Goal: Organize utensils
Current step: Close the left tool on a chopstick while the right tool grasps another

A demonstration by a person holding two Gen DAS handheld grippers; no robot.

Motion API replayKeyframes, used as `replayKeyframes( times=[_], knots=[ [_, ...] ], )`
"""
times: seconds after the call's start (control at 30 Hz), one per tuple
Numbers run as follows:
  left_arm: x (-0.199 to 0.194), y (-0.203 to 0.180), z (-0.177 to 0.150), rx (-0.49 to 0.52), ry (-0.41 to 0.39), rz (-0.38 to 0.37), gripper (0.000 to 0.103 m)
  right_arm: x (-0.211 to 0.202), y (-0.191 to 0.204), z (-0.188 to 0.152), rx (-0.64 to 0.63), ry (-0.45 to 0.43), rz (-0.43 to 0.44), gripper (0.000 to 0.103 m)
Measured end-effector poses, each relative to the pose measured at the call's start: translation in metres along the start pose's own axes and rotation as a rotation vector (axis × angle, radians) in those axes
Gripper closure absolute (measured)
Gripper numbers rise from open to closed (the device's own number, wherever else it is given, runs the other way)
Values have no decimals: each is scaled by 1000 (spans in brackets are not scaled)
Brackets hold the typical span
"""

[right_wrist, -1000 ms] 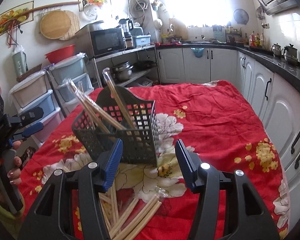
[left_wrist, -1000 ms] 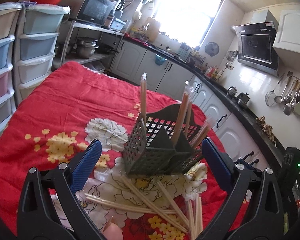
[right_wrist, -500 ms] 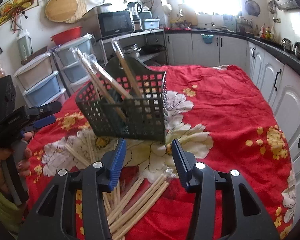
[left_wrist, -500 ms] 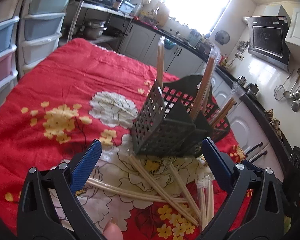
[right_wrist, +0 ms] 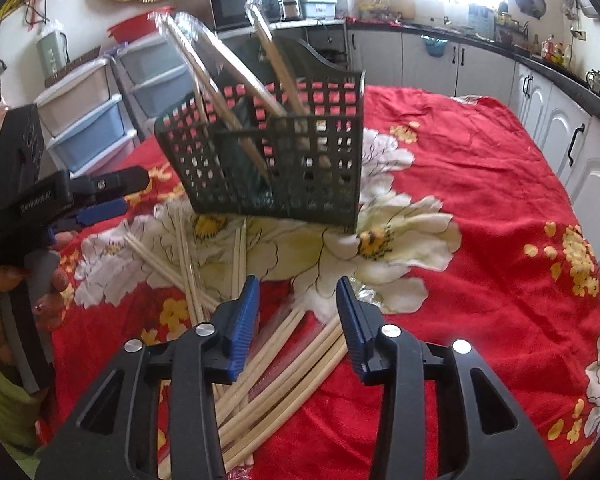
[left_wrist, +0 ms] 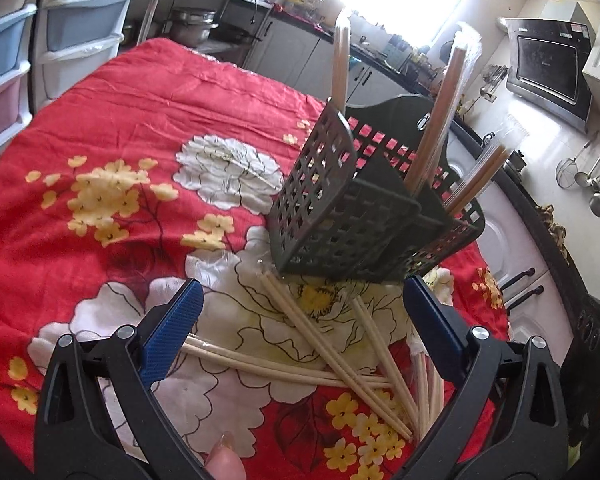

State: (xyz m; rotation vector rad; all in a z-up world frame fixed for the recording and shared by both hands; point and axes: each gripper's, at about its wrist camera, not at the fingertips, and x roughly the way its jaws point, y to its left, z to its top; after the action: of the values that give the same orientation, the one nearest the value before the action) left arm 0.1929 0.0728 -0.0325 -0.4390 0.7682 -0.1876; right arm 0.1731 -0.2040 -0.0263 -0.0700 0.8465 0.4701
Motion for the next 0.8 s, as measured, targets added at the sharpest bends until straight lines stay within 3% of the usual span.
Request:
replayKeyframes(
  times=[0.23, 0.4, 0.8],
  knots=[
    [16, 9, -6, -38, 55, -15, 21, 11, 5, -5, -15, 48, -2, 68],
    [27, 15, -7, -66, 92, -24, 35, 20, 5, -7, -14, 90, 7, 70],
    [48, 23, -7, -116, 147, -40, 43, 44, 3, -11, 39, 181, 34, 79]
  ],
)
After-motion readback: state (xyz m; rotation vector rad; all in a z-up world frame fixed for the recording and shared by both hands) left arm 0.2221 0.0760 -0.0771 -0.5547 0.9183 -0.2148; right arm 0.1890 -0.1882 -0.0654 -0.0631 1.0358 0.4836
